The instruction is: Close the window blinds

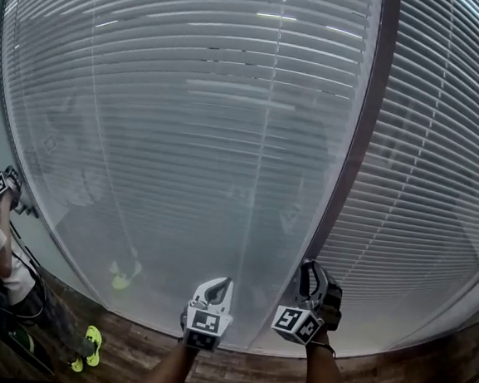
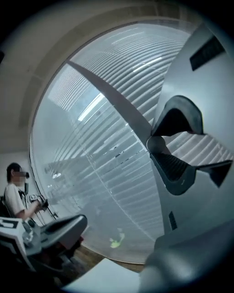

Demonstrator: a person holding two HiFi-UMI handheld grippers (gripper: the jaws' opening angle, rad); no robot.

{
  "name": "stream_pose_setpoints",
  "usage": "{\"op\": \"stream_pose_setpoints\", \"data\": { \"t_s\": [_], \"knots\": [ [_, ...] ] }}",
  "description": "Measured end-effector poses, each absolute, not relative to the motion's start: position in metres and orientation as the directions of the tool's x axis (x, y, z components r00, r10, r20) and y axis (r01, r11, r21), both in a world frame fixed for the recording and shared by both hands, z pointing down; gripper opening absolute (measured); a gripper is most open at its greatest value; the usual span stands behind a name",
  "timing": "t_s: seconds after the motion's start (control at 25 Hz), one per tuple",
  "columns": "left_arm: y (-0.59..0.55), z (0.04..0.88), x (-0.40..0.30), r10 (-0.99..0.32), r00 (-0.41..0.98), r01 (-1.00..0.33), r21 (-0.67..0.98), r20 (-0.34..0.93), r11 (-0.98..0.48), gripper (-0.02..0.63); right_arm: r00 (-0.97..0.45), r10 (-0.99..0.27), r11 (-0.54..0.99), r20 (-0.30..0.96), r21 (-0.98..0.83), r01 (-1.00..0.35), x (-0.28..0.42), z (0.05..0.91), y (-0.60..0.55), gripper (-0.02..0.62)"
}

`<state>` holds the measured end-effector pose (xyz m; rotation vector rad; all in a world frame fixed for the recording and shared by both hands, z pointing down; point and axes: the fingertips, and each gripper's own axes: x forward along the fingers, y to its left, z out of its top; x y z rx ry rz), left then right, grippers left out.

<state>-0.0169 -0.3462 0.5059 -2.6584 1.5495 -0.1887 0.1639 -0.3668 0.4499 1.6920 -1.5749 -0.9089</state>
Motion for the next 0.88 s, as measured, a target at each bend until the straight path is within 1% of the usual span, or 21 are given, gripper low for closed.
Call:
{"op": "stream_pose_setpoints", "data": {
  "t_s": [0.08,0.2,0.24,0.36,0.44,0.52,0.72,0.88],
  "knots": [
    [-0.344,0.505,-0.016,-0.863,0.494,-0.858,-0.105,0.103,-0.503,0.0,0.03,-0.998,-0.064,-0.056,0.888,-0.456,0.163,0.453,-0.367,0.124],
    [-0.347,0.5,-0.016,-0.864,0.5,-0.858,-0.102,0.067,-0.504,0.0,0.003,-0.999,-0.039,-0.04,0.958,-0.284,0.163,0.452,-0.367,0.124],
    [-0.347,0.499,-0.016,-0.863,0.5,-0.858,-0.096,0.072,-0.505,0.0,-0.003,-1.0,-0.028,-0.03,0.975,-0.219,0.162,0.452,-0.366,0.124],
    [-0.344,0.5,-0.016,-0.859,0.503,-0.855,-0.091,0.097,-0.511,0.0,-0.008,-1.0,0.003,0.003,0.999,-0.032,0.161,0.454,-0.365,0.124],
    [-0.342,0.497,-0.014,-0.859,0.504,-0.856,-0.081,0.093,-0.511,0.0,-0.014,-1.0,0.017,0.018,0.999,0.048,0.161,0.454,-0.364,0.124],
    [-0.342,0.496,-0.011,-0.857,0.506,-0.855,-0.077,0.092,-0.513,0.0,-0.019,-0.999,0.026,0.027,0.996,0.08,0.161,0.455,-0.364,0.124],
    [-0.344,0.497,-0.007,-0.855,0.515,-0.85,-0.092,0.06,-0.519,0.0,-0.018,-1.0,0.02,0.022,0.997,0.08,0.161,0.455,-0.365,0.124],
    [-0.34,0.501,-0.005,-0.851,0.514,-0.848,-0.087,0.103,-0.523,0.0,-0.032,-0.999,-0.005,-0.003,0.999,0.055,0.161,0.455,-0.367,0.124]
  ]
}}
